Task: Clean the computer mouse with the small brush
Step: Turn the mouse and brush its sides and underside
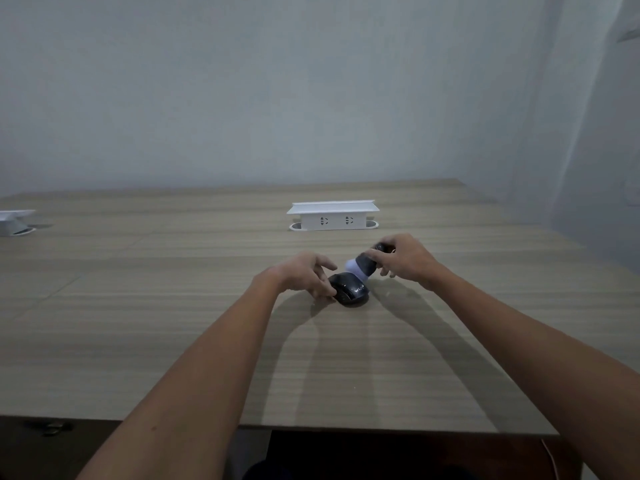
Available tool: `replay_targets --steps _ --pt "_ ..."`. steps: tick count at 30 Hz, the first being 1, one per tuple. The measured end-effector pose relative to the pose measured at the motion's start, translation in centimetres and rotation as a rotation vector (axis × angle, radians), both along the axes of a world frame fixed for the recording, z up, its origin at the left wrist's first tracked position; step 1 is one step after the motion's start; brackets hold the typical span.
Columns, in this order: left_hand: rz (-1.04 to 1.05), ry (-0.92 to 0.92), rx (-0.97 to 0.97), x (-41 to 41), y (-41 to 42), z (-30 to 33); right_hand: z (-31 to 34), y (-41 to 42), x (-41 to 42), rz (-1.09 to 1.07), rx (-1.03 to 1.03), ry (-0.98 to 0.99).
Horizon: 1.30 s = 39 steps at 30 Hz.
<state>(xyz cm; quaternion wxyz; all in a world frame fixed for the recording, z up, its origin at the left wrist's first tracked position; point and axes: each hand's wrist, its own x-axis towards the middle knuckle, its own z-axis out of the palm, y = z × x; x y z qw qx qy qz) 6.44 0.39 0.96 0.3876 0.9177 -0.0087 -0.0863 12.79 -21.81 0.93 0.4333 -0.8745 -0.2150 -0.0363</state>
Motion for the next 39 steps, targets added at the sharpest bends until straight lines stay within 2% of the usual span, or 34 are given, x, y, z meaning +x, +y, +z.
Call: replay_targets --steps 4,9,11,14,16,19,21,24,26,28,31,33,36,39 --pt "-0.039 -0.131 0.250 0.9 0.3 0.3 0.3 -0.5 0.3 -0.059 0.004 -0.072" --pt "-0.164 -0.110 0.308 1.5 -0.4 0.2 0.6 -1.0 -0.2 0.004 0.103 -0.018" --pt "-0.193 -0.097 0.299 1.5 -0.6 -0.1 0.4 -1.3 -0.5 0.057 0.011 -0.023" --pt "-0.179 -0.099 0.244 1.5 -0.5 -0.3 0.3 -1.7 -0.3 -0.007 -0.139 -0.154" --pt "-0.184 -0.102 0.242 1.6 -0.4 -0.3 0.4 -1.6 -0.4 -0.039 -0.103 -0.204" --pt "-0.191 -0.117 0.251 1.8 -0.4 -0.3 0.3 -1.5 -0.9 0.063 0.022 -0.089" --pt "-0.191 -0.121 0.260 1.9 -0.4 -0.4 0.3 -1.5 -1.1 0.070 -0.056 -0.097" --pt "-0.182 -0.123 0.272 2.1 -0.4 -0.5 0.9 -1.7 -1.0 -0.024 -0.135 -0.249" --pt "-0.178 -0.131 0.290 2.2 -0.4 -0.6 1.2 -1.4 -1.2 0.042 -0.073 -0.235" --pt "-0.174 -0.141 0.312 2.2 -0.5 -0.7 1.3 -1.0 -1.6 0.123 -0.095 -0.196" --pt "-0.164 -0.138 0.327 2.2 -0.6 -0.8 1.3 -0.8 -1.2 0.043 -0.223 -0.288" --pt "-0.163 -0.124 0.316 2.2 -0.6 -0.7 1.6 -0.8 -1.1 0.018 -0.219 -0.324" --pt "-0.160 -0.125 0.295 2.1 -0.5 -0.8 1.5 -0.5 -1.4 0.079 -0.152 -0.266" --pt "-0.150 -0.138 0.290 2.0 -0.4 -0.9 1.4 -0.7 -1.1 0.036 -0.244 -0.263"
